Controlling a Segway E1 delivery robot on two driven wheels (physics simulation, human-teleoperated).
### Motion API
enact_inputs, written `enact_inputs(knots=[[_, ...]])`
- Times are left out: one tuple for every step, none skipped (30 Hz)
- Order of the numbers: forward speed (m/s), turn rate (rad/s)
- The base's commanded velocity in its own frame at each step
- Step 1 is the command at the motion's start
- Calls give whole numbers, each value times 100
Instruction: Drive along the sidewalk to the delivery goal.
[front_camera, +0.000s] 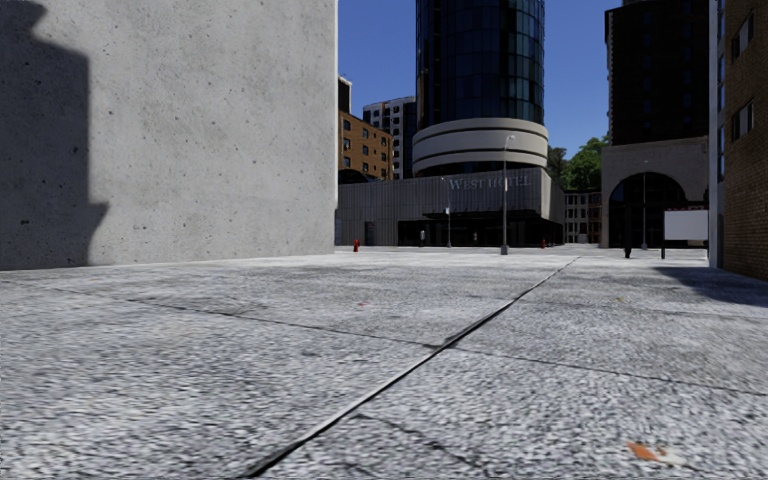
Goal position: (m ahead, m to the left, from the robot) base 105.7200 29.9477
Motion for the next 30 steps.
enact_inputs(knots=[[200, 0], [200, 0], [200, 0], [200, 0], [200, 0], [200, 0], [200, 0], [200, 0], [200, 0], [200, 0], [200, 0], [200, 0], [200, 0], [200, 0], [200, 0], [200, 0], [200, 0], [200, 0], [200, 0], [200, 0], [200, 0], [200, 0], [200, 0], [200, 0], [200, 0], [200, 0], [200, 0], [200, 0], [200, 0], [200, 0]])
